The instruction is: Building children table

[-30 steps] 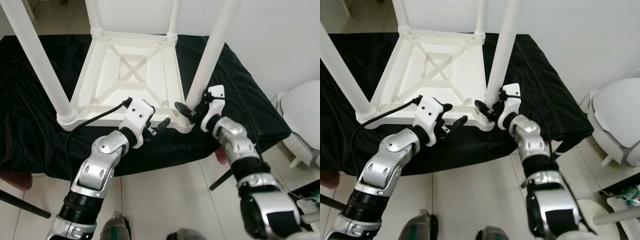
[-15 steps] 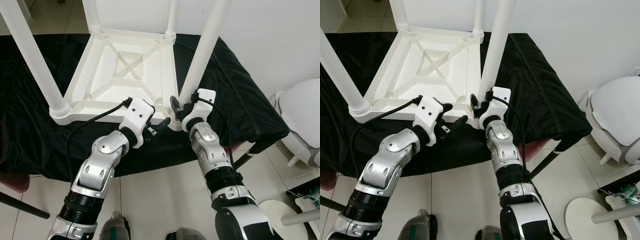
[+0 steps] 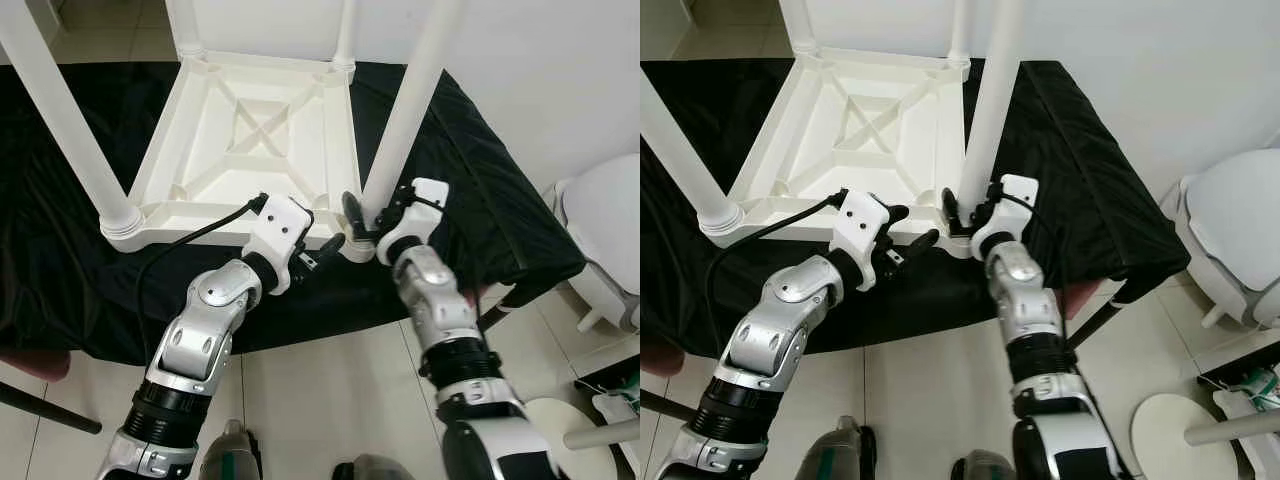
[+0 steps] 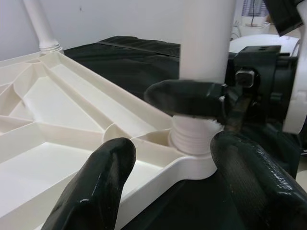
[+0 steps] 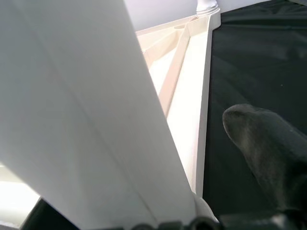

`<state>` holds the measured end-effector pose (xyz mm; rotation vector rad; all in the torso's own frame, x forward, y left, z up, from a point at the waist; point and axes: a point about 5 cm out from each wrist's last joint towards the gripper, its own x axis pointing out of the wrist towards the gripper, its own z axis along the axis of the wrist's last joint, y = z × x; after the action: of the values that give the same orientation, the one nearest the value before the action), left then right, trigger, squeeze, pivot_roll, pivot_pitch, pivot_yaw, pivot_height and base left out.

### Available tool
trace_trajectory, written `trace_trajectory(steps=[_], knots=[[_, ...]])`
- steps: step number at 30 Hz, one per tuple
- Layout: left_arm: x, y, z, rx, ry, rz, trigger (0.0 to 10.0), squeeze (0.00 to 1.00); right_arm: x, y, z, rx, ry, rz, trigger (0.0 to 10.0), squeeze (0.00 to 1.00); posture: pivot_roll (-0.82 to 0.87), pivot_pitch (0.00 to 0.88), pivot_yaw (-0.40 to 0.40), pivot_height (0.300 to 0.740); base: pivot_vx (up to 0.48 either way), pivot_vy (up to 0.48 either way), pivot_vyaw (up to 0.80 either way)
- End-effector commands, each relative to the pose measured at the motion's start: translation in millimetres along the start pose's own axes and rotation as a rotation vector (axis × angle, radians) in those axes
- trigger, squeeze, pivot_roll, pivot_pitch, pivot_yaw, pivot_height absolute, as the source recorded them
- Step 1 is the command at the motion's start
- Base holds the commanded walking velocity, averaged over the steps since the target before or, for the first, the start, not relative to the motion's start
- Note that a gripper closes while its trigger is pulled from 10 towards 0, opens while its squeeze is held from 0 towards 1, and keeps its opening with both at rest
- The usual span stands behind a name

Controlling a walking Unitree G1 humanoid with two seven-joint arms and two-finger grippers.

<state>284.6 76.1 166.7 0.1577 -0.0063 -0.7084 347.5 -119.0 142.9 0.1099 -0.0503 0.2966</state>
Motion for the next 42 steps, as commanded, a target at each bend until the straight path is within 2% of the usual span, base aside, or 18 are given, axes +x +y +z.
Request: trace_trajectory(steps=[1,3,4,5,6,7,8,12,15,16,17,28,35,36,41,42], knots=[[3.0,2.4,-1,0.002,0.006,0.05,10.0,0.0,3.6,-11.3,4,0.006,0.006,0.079,10.0,1.0,-0.01,0.005,-0.044,0.74,0.0,0.0,0.0],[3.2,2.4,-1,0.002,0.006,0.05,10.0,0.0,4.0,-12.4,5,0.002,0.011,0.095,10.0,1.0,-0.01,0.005,-0.044,0.74,0.0,0.0,0.0],[3.3,2.4,0,0.003,0.005,0.049,10.0,0.0,4.9,-13.4,4,-0.014,0.02,0.158,10.0,0.7,-0.01,0.001,-0.042,0.74,0.0,0.0,0.0],[3.7,2.8,0,0.005,0.004,0.048,10.0,0.0,5.9,-12.5,4,-0.045,0.038,0.244,10.0,0.0,-0.01,0.0,-0.041,0.74,0.0,0.0,0.0],[4.1,3.1,0,0.006,0.003,0.047,10.0,0.0,6.3,-12.1,3,-0.067,0.052,0.304,10.0,0.0,-0.01,0.0,-0.041,0.74,0.0,0.0,0.0],[4.1,3.1,0,0.006,0.003,0.047,10.0,0.0,6.3,-12.1,3,-0.067,0.052,0.304,10.0,0.0,-0.01,0.0,-0.041,0.74,0.0,0.0,0.0],[4.6,3.9,1,0.01,0.001,0.047,10.0,0.0,7.4,-11.2,2,-0.1,0.076,0.383,10.0,0.0,-0.01,0.0,-0.041,0.74,0.0,0.0,0.0],[5.4,5.2,3,0.014,-0.004,0.049,10.0,0.0,10.8,-11.8,-1,-0.132,0.111,0.456,10.0,0.0,0.0,0.0,-0.042,0.74,0.0,0.0,0.0],[5.5,5.4,3,0.015,-0.004,0.049,10.0,0.0,11.4,-12.2,-1,-0.134,0.116,0.464,10.0,0.0,0.0,0.0,-0.042,0.74,0.0,0.0,0.0],[5.1,5.3,3,0.017,-0.006,0.05,10.0,0.0,12.1,-13.7,-4,-0.146,0.141,0.476,5.9,0.0,0.01,0.0,-0.046,0.74,0.0,0.0,0.0],[3.9,5.7,4,0.018,-0.008,0.053,10.0,0.0,12.5,-16.1,-6,-0.145,0.159,0.483,0.0,0.0,0.02,0.0,-0.049,0.74,0.0,0.0,0.0],[-0.5,9.1,4,0.023,-0.006,0.072,10.0,0.0,10.2,-23.9,-14,-0.127,0.194,0.511,0.0,0.0,0.03,0.0,-0.05,0.74,0.0,0.0,0.0],[-0.3,7.0,3,0.02,-0.002,0.064,10.0,0.0,6.7,-23.0,-17,-0.11,0.142,0.492,0.1,0.0,0.03,0.0,-0.045,0.74,0.0,0.0,0.0],[-0.1,6.6,3,0.02,-0.001,0.062,10.0,0.0,6.5,-22.4,-17,-0.107,0.127,0.473,10.0,0.0,0.02,0.001,-0.043,0.74,0.0,0.0,0.0],[0.1,4.7,2,0.015,0.0,0.053,10.0,0.0,6.5,-18.2,-14,-0.08,0.063,0.4,10.0,0.0,0.01,0.005,-0.041,0.74,0.0,0.0,0.0],[-0.3,3.3,2,0.013,0.002,0.049,10.0,0.0,6.6,-15.3,-15,-0.081,0.045,0.341,10.0,0.0,0.01,0.007,-0.04,0.74,0.0,0.0,0.0]])
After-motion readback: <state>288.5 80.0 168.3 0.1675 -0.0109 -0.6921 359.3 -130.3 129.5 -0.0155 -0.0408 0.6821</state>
